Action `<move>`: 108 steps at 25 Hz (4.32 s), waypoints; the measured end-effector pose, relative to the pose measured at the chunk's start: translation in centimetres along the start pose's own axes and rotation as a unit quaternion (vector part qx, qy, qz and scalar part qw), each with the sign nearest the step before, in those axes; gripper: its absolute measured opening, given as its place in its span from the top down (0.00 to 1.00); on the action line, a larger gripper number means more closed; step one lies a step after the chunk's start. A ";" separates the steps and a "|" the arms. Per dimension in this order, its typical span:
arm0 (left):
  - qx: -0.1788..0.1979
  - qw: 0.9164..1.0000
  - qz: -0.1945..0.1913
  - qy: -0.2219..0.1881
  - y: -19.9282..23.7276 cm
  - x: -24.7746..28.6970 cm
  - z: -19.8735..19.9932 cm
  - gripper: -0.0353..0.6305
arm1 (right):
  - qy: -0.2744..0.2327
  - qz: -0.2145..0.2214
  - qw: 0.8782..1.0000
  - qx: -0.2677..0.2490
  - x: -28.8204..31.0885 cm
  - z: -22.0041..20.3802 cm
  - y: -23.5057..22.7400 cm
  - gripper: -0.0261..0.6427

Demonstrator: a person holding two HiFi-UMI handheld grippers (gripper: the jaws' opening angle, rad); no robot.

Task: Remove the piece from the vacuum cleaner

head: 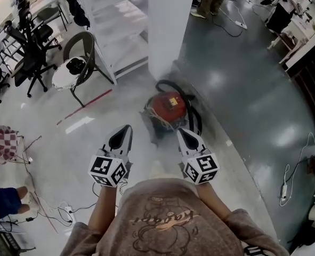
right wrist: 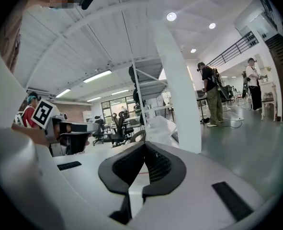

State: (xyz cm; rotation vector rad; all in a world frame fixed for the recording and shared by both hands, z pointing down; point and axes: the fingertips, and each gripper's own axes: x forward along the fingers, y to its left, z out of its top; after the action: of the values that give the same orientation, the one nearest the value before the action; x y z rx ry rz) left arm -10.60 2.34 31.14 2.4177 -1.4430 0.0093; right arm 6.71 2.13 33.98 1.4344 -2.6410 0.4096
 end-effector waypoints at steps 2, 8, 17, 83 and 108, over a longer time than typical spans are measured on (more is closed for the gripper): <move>0.000 1.000 0.000 -0.001 0.4 1.9 0.6 0.94 | 0.003 0.005 1.000 -0.004 1.5 0.6 -1.1 0.96; 0.003 1.000 -0.005 -0.002 1.7 6.1 1.7 0.94 | 0.000 0.003 1.000 0.000 4.9 1.8 -3.8 0.96; 0.013 0.999 -0.034 0.008 4.6 9.9 3.1 0.94 | -0.005 -0.024 1.000 0.012 8.4 2.3 -4.9 0.96; 0.155 0.817 -0.406 0.379 14.1 25.8 -44.9 0.49 | 0.213 -0.133 0.954 0.162 22.5 -44.6 -9.6 0.59; 0.276 0.683 -0.479 0.478 14.7 25.7 -53.4 0.54 | 0.288 -0.057 0.944 0.151 25.7 -51.1 -9.0 0.75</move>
State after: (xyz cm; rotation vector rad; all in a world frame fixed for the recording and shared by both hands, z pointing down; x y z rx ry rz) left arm -2.19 -11.17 90.13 2.5242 0.4063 1.3715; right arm -1.59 -8.63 90.31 1.2718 -2.0758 1.0725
